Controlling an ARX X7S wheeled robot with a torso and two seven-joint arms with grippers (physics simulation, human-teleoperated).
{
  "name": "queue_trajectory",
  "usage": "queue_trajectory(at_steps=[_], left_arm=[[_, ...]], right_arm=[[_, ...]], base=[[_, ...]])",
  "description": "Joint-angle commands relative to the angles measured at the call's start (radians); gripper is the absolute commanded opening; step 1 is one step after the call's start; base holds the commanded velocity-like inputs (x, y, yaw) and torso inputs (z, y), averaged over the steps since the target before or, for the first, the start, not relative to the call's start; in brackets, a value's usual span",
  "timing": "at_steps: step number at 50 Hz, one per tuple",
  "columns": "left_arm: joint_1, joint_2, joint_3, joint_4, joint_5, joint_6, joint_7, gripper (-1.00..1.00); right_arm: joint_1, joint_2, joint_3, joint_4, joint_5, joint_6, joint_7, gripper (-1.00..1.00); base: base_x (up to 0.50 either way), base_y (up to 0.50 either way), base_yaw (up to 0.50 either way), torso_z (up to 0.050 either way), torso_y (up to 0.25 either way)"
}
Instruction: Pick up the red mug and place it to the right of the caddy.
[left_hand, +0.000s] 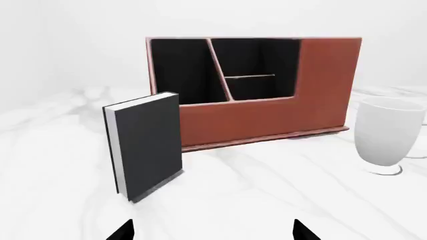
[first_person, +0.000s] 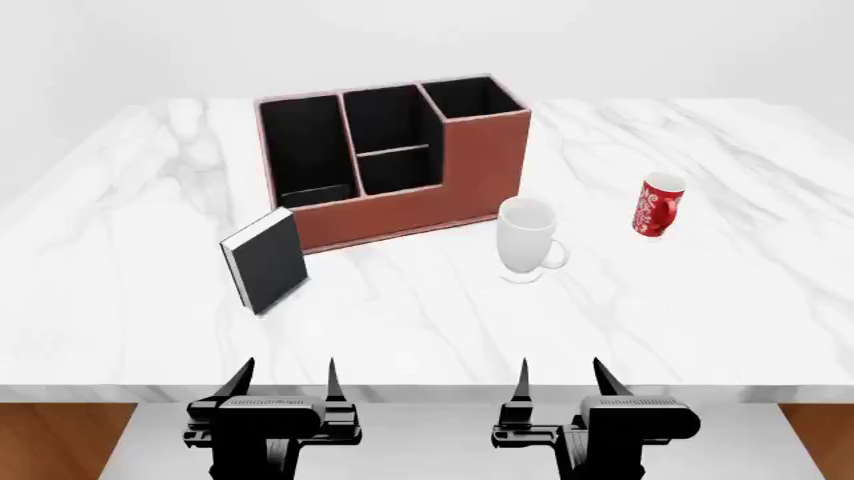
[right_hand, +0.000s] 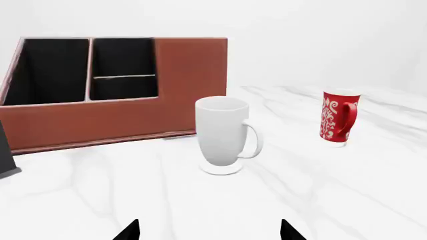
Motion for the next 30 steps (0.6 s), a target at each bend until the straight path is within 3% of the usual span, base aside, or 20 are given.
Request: queue_trajectory(at_steps=[1,8,9,10,11,12,13,16,17,21,30], left_arm=[[0.001,-0.017,0.017,0.007,-0.014,-0.006,-0.02,1.0],[-0.002,-0.041,0.043,0.0,-0.052,-0.012,-0.03,1.0],[-0.27,-0.001,0.196,-1.2,-0.189,0.998,-0.028,1.0],[-0.12,-0.151,0.253,-1.05,-0.203,0.848,-0.178,1.0],[0.0,-0.01,0.103,-0.9,-0.053,0.698,-0.028,1.0],[0.0,-0.016,0.018,-0.75,-0.022,0.548,-0.014,1.0],[-0.001,-0.02,0.026,-0.6,-0.023,0.398,-0.021,1.0],[-0.012,-0.03,0.044,-0.15,-0.027,-0.013,-0.035,1.0],[-0.014,-0.032,0.047,-0.019,-0.029,-0.011,-0.039,1.0],[-0.013,-0.042,0.055,-0.02,-0.041,-0.011,-0.05,1.0],[-0.018,-0.058,0.076,-0.03,-0.052,-0.01,-0.073,1.0]], right_arm=[[0.0,0.016,-0.025,0.013,-0.002,-0.022,0.028,1.0],[0.004,0.041,-0.057,0.022,0.012,-0.025,0.051,1.0],[-0.075,0.035,-0.037,0.256,-0.049,-0.613,0.228,1.0],[0.007,0.078,-0.096,0.106,0.079,-0.463,0.094,1.0],[-0.002,0.01,-0.012,-0.003,0.012,-0.313,0.01,1.0],[-0.003,0.016,-0.017,-0.009,0.024,-0.163,0.012,1.0],[-0.003,0.021,-0.022,-0.008,0.029,-0.013,0.017,1.0],[0.002,0.032,-0.037,-0.002,0.036,0.004,0.028,1.0],[0.002,0.034,-0.04,-0.002,0.039,0.003,0.031,1.0],[0.003,0.045,-0.049,-0.012,0.063,0.027,0.032,1.0],[0.007,0.06,-0.062,-0.008,0.081,0.026,0.052,1.0]], base=[[0.0,0.0,0.0,0.0,0.0],[0.0,0.0,0.0,0.0,0.0],[0.0,0.0,0.0,0.0,0.0],[0.0,0.0,0.0,0.0,0.0],[0.0,0.0,0.0,0.0,0.0],[0.0,0.0,0.0,0.0,0.0],[0.0,0.0,0.0,0.0,0.0],[0.0,0.0,0.0,0.0,0.0],[0.0,0.0,0.0,0.0,0.0],[0.0,-0.03,0.0,0.0,0.0],[0.0,-0.5,0.0,0.0,0.0]])
